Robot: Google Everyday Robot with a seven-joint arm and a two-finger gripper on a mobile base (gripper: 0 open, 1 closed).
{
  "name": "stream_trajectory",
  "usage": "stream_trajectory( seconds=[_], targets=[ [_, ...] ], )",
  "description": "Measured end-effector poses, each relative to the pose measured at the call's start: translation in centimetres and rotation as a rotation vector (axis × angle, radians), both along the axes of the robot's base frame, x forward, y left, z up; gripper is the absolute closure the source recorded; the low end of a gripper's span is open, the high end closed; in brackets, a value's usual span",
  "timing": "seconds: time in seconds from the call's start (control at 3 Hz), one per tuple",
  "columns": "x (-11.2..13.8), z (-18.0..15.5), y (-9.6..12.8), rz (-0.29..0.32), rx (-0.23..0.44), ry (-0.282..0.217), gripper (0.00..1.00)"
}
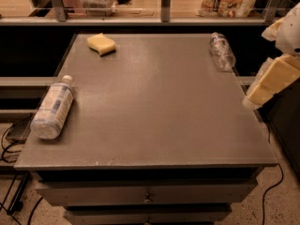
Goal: Move water bottle near blue plastic bottle
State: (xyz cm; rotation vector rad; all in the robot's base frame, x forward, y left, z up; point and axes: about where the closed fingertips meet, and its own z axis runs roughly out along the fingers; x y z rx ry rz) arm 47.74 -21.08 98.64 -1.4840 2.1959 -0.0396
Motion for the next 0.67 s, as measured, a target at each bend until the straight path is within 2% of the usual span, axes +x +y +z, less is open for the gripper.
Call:
stream_trajectory(
  seconds=[0.33,0.67],
  targets=[
    [3.4,0.4,-0.7,-0.078,0.073,-0.066,0.00],
    [8.2,-0.1,-3.5,-0.158,0.128,-0.103,0.00]
  ],
)
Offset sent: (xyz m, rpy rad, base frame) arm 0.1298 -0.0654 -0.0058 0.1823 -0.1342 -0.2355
